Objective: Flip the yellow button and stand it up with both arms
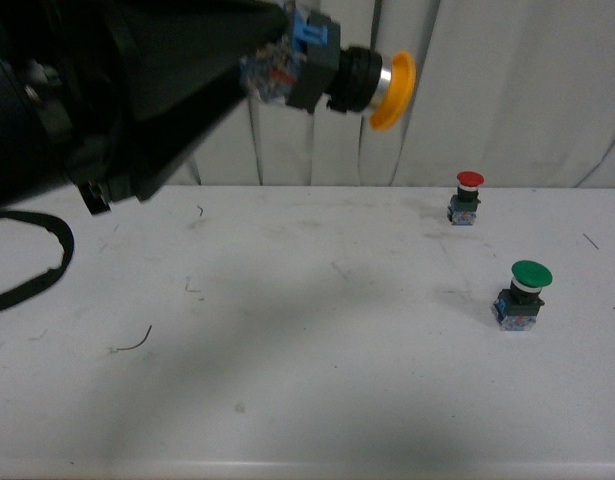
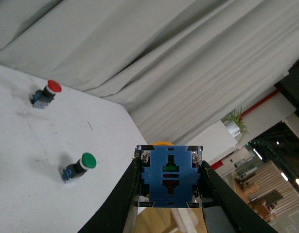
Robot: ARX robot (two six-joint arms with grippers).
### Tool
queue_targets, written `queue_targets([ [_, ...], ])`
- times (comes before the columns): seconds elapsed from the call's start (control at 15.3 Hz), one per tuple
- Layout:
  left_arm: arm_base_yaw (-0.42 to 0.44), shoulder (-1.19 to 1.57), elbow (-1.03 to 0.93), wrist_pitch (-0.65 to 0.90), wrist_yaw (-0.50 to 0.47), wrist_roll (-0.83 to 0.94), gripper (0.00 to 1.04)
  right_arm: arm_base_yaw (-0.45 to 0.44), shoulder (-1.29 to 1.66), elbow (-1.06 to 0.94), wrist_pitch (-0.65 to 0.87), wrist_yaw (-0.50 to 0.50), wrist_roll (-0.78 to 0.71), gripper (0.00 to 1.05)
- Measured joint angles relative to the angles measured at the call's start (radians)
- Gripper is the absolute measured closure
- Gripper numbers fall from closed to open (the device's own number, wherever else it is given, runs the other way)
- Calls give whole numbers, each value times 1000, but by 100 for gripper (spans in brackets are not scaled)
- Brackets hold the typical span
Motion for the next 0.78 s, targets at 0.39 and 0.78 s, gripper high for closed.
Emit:
queue_targets([
  [0.39,-27,20,21,3,-61,-96,74,0,0,0,0,0,0,7],
  [0.78,-39,17,26,3,-78,-97,74,0,0,0,0,0,0,7],
])
